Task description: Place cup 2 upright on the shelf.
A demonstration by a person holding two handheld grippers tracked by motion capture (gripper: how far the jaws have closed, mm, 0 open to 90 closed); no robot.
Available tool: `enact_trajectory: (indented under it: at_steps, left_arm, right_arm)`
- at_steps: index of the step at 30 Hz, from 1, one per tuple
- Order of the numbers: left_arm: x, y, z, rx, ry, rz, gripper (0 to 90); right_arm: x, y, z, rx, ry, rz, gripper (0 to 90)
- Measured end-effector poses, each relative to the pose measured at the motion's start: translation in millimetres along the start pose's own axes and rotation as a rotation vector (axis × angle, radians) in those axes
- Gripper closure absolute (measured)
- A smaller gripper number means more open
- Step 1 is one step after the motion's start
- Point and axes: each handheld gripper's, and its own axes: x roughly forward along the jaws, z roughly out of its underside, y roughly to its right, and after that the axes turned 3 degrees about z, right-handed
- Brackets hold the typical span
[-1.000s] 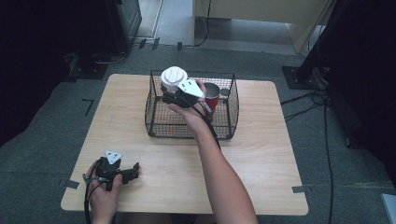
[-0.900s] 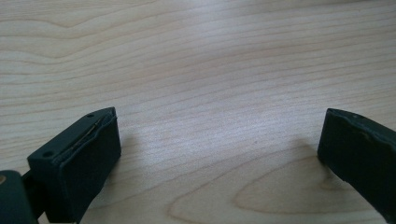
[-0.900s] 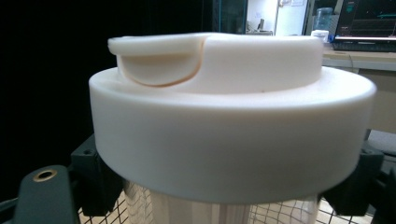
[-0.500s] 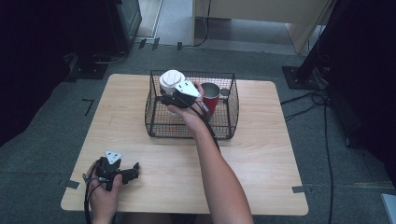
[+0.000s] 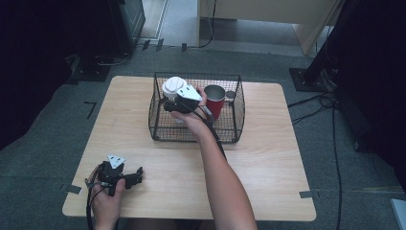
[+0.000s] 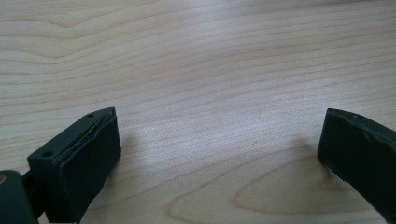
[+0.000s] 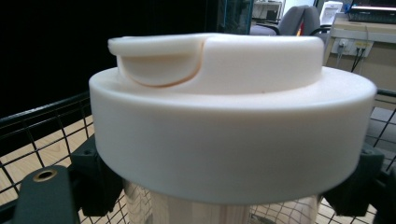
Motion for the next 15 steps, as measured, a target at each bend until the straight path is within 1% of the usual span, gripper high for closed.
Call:
enact_trajectory:
  at_steps: [3,10,15]
  left_arm:
    - [0.0,0.0,0.0,0.0,0.0,0.0,0.1]
    - [0.0,0.0,0.0,0.0,0.0,0.0,0.1]
    - [0.0,0.0,0.0,0.001,0.0,-0.001,0.0]
  right_arm:
    - [0.4,-1.5,0.6,0.018,-0.001,-0.004,15.8]
    - [1.9,-2.6,3.1,0.013,-0.018,-0.012,15.8]
    - [2.3,-2.2,3.8,0.023,-0.028,-0.023,15.8]
